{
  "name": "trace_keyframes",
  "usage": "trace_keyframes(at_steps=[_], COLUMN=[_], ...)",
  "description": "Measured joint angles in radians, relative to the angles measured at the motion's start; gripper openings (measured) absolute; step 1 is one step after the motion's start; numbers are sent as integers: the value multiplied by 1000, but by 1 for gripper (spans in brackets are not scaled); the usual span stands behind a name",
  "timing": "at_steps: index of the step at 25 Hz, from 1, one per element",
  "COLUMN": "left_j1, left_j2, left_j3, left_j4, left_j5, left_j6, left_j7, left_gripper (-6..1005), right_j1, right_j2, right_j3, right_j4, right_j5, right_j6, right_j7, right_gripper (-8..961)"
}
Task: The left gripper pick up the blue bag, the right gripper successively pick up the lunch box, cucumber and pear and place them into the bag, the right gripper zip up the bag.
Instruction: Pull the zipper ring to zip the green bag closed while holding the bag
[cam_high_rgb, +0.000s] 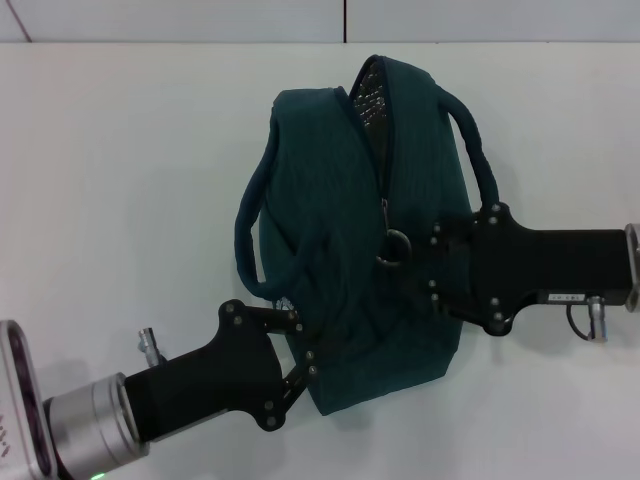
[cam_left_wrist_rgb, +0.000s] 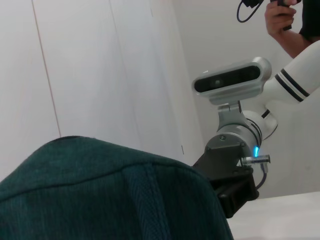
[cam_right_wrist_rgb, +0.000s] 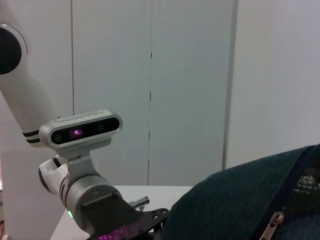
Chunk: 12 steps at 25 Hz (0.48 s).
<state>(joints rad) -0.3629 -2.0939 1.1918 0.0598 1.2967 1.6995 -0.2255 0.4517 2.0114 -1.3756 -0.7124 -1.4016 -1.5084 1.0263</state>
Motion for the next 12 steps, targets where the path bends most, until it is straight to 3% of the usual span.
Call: trace_keyframes(at_steps=[12], left_j1=[6], left_j2=[0], left_j3=[0], left_j4=[0], left_j5=[-1], left_j6=[0], left_j7=[0], left_gripper=[84], right_j1=[1], right_j2=[11], right_j3=[6], right_j4=[1], right_j5=[16], right_j6=[3], right_j7=[-11], right_gripper=[143])
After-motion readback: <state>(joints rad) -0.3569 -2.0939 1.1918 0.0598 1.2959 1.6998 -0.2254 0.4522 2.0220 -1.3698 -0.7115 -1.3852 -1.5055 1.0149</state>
